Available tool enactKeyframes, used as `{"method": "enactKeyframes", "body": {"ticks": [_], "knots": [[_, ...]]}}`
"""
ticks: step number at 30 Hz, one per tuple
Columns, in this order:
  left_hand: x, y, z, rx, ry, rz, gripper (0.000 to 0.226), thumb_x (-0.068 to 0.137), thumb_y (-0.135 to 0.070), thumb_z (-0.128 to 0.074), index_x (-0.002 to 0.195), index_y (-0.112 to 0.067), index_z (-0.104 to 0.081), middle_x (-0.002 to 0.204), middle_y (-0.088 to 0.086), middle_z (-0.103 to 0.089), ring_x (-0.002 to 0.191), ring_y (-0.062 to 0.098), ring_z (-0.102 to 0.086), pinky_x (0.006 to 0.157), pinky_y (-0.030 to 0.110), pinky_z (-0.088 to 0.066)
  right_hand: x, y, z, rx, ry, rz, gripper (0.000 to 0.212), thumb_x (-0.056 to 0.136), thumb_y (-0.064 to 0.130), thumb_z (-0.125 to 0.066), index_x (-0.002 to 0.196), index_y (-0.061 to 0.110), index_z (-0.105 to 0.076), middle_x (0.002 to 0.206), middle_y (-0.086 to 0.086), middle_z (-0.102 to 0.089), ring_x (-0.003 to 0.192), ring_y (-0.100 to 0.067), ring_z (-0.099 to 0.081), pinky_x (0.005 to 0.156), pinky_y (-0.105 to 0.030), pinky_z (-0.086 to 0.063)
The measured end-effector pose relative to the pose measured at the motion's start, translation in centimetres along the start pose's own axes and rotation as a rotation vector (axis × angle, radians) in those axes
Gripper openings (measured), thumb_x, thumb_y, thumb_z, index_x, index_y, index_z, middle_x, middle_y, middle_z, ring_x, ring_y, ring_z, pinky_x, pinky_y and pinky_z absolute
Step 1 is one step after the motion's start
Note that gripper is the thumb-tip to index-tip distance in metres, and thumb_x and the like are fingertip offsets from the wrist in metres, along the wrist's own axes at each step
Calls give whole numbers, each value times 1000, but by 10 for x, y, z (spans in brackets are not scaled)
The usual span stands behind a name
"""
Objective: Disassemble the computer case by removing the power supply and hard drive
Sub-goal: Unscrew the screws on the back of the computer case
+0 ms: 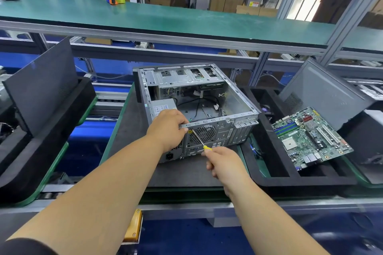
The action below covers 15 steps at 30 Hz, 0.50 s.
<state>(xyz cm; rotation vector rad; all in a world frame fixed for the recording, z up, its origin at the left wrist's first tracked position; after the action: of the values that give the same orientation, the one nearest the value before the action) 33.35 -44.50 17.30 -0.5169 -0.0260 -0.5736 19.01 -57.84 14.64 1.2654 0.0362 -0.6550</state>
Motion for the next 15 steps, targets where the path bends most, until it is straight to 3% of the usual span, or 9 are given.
{"method": "enactKeyframes", "body": {"ticks": [3, 5, 9, 12, 15], "knots": [[0, -1, 0, -3, -5, -2, 20, 96, -30, -59, 114, -26, -68, 123, -12, -55, 124, 16, -37, 106, 36, -35, -11, 15, 4, -636, -244, 331, 15, 97, 38, -52, 89, 25, -48, 76, 10, -53, 70, -19, -49, 59, -33, -34], [0, -1, 0, 11, -3, -9, 21, 96, -29, -58, 114, -26, -68, 123, -11, -55, 123, 16, -38, 106, 37, -36, -16, 18, 1, -766, -295, 425, 16, 97, 34, -52, 91, 27, -39, 83, 11, -49, 73, -19, -46, 59, -32, -32], [-5, -3, 0, 20, -14, -47, 19, 96, -26, -55, 111, -22, -66, 118, -8, -55, 117, 17, -46, 100, 34, -39, -9, 14, 0, -568, -191, 394, 10, 95, 33, -54, 95, 28, -45, 83, 11, -52, 73, -14, -49, 54, -30, -32], [-12, 2, 8, -215, -109, 33, 20, 97, -25, -55, 116, -25, -59, 118, -9, -51, 107, 7, -51, 91, 24, -38, -3, 8, -1, -395, -80, 271, 14, 96, 39, -49, 91, 27, -54, 78, 7, -59, 67, -9, -51, 54, -27, -36], [-26, 0, 22, -415, -266, 75, 21, 96, -22, -57, 113, -33, -56, 116, -14, -54, 98, -4, -51, 87, 15, -36, 1, 0, -4, -86, 8, 107, 19, 98, 32, -49, 85, 24, -61, 64, 6, -66, 49, -8, -47, 54, -25, -40]]}}
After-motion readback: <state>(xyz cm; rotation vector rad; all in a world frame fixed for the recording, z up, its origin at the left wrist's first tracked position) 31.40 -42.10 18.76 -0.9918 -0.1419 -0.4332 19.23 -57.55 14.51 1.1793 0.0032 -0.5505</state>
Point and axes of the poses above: each hand's wrist, its own x-axis towards the middle knuckle, its own z-axis out of the back of the hand, y = z × x, the point moved 5 cm from there along x, towards the middle knuckle
